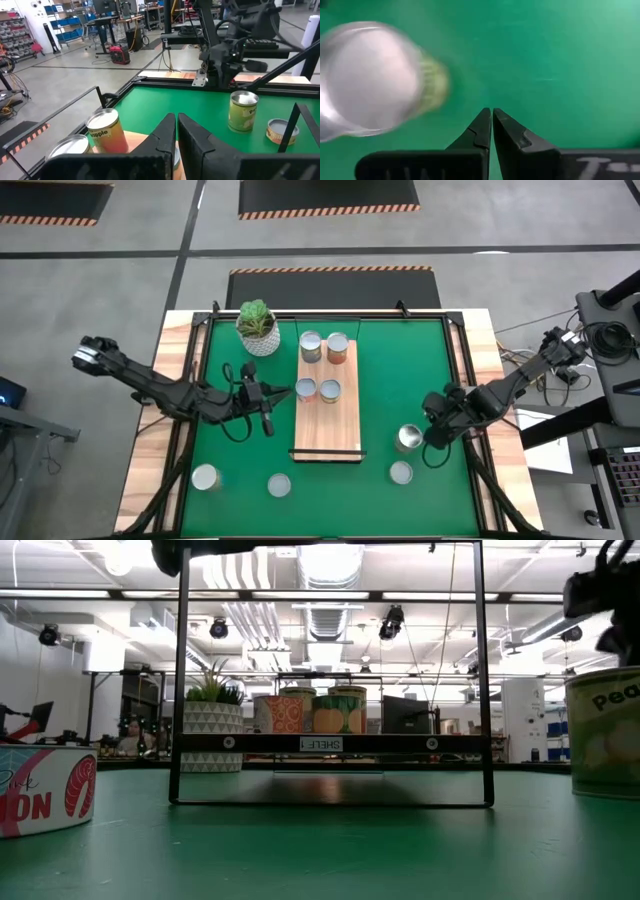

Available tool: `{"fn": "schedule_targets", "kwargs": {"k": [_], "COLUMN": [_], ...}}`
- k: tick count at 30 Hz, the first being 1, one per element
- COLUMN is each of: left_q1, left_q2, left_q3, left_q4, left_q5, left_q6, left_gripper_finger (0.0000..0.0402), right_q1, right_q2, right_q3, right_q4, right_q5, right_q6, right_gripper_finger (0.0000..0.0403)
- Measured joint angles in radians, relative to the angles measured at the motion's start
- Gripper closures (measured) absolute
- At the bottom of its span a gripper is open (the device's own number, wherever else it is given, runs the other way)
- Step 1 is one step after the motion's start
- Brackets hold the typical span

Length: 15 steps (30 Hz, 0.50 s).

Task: Pick and place cans onto a shelf
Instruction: Put the canned pears on the shelf

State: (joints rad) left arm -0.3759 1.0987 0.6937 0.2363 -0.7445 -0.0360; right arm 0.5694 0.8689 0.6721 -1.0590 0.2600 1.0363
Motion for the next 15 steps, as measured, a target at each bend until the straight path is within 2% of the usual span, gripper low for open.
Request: {"fn": "schedule_targets", "kwargs": {"k": [7,15], "left_q1": [0.000,0.000], "left_q2": [0.024,0.025], "left_q3": [0.000,0.000], "left_q4": [0.003,0.009], "left_q5": [0.000,0.000], "left_q6": [0.000,0.000], "left_gripper_finger": [0.0402,0.0402], "right_q1": [0.001,0.002], "right_q2": [-0.012,0.007], "right_q3": [-0.056,-0.056], "right_q4": [0.263,0.407], "right_q5": [-0.093,-0.174], "right_q6": [-0.057,-0.068], "right_gripper_finger": [0.0394,0.0394]}}
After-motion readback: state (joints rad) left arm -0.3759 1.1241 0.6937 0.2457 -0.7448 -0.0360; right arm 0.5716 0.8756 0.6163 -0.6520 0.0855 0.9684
